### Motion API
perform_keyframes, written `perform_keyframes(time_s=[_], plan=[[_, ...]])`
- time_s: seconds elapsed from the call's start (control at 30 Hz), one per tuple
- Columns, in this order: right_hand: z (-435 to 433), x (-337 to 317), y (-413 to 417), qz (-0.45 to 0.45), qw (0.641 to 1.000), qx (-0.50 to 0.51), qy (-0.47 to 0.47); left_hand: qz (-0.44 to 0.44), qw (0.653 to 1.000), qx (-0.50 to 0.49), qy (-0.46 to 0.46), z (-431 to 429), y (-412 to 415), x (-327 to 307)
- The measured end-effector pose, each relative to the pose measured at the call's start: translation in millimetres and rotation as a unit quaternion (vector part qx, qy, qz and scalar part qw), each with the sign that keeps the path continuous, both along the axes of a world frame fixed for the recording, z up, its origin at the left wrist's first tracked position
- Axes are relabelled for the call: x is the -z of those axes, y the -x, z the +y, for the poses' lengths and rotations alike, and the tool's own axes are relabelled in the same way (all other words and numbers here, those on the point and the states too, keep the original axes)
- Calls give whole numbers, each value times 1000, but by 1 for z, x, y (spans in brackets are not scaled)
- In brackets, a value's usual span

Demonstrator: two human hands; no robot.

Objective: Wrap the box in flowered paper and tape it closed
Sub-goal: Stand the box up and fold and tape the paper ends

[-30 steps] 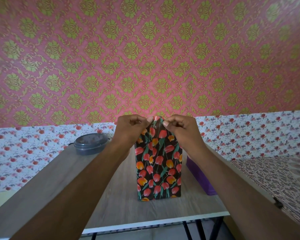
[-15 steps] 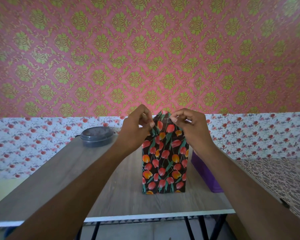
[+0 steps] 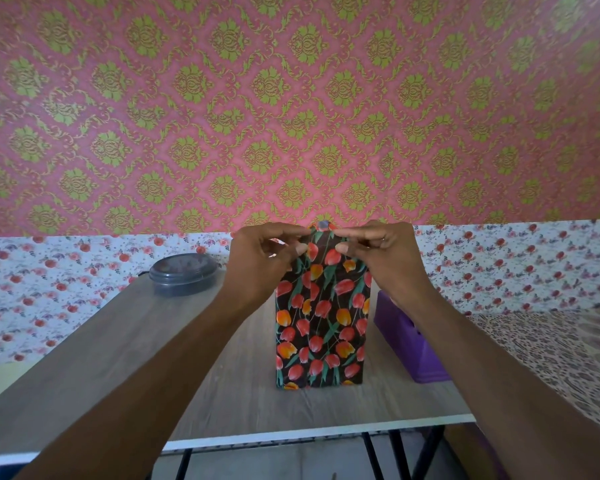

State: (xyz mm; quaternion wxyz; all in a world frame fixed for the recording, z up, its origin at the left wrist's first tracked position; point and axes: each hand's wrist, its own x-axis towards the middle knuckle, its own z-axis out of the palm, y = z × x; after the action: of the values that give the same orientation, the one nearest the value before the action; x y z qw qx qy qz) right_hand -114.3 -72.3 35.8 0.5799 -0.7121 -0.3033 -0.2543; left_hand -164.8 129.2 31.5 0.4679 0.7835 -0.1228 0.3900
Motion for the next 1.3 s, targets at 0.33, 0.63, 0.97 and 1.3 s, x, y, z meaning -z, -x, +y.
perform_keyframes(time_s=[0.33, 0.63, 0.97, 1.3], plan=[[4, 1, -1, -29, 995, 84, 53, -65, 988, -77, -119, -7, -1, 4], [4, 0, 3, -28, 995, 53, 75, -19, 988, -79, -133, -8, -3, -1], [5, -6, -3, 26, 983, 81, 166, 13, 996, -47, -69, -6, 1, -7], [13, -15, -15, 157, 973, 81, 147, 112, 993, -25, 1, 2, -10, -24]])
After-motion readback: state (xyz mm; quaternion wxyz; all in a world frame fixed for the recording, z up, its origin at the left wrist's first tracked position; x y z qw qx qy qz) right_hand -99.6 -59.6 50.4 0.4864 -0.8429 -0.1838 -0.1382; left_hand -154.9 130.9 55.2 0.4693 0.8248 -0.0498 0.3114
